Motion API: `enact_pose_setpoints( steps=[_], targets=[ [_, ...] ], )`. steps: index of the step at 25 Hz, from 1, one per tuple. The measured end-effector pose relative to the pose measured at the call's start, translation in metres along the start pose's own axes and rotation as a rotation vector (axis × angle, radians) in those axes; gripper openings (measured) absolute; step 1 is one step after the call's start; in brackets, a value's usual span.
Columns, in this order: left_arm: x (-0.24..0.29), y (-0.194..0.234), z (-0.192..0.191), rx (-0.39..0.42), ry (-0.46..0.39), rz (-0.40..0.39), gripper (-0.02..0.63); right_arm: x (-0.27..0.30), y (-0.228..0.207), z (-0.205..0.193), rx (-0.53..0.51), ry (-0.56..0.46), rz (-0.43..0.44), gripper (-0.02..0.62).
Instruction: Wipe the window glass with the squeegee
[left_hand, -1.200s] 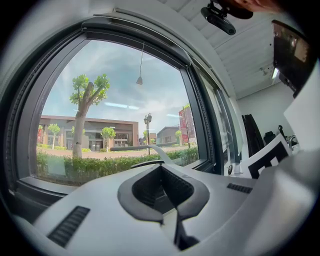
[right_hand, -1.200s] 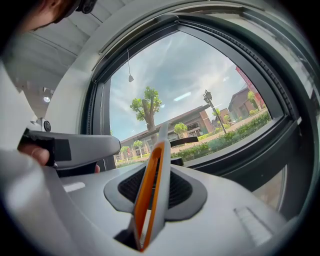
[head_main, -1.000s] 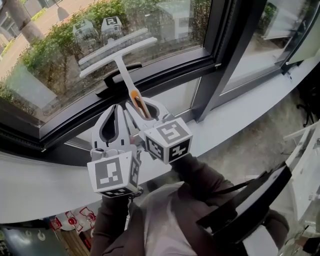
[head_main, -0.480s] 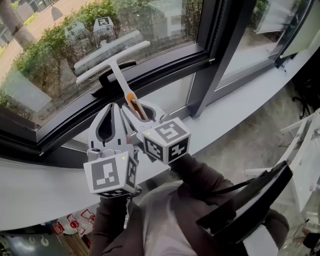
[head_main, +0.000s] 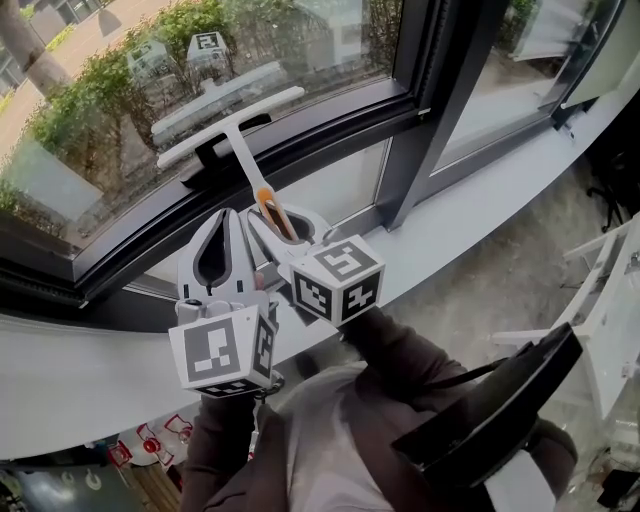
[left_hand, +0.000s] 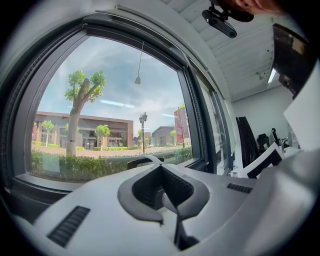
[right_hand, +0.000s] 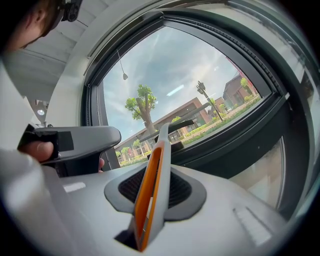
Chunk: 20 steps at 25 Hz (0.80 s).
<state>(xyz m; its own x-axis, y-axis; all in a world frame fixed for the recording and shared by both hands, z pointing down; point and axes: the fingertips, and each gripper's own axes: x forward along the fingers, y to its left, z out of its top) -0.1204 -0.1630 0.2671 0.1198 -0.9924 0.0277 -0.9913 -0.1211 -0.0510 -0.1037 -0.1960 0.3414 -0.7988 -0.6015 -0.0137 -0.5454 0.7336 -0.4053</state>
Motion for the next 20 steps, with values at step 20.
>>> enact_pose_setpoints(
  steps=[20],
  targets=[
    [0.046, -0.036, -0.014, 0.004, -0.004, 0.065, 0.002, -0.034, -0.052, 0.052, -0.094, -0.098, 0.053, 0.069]
  ],
)
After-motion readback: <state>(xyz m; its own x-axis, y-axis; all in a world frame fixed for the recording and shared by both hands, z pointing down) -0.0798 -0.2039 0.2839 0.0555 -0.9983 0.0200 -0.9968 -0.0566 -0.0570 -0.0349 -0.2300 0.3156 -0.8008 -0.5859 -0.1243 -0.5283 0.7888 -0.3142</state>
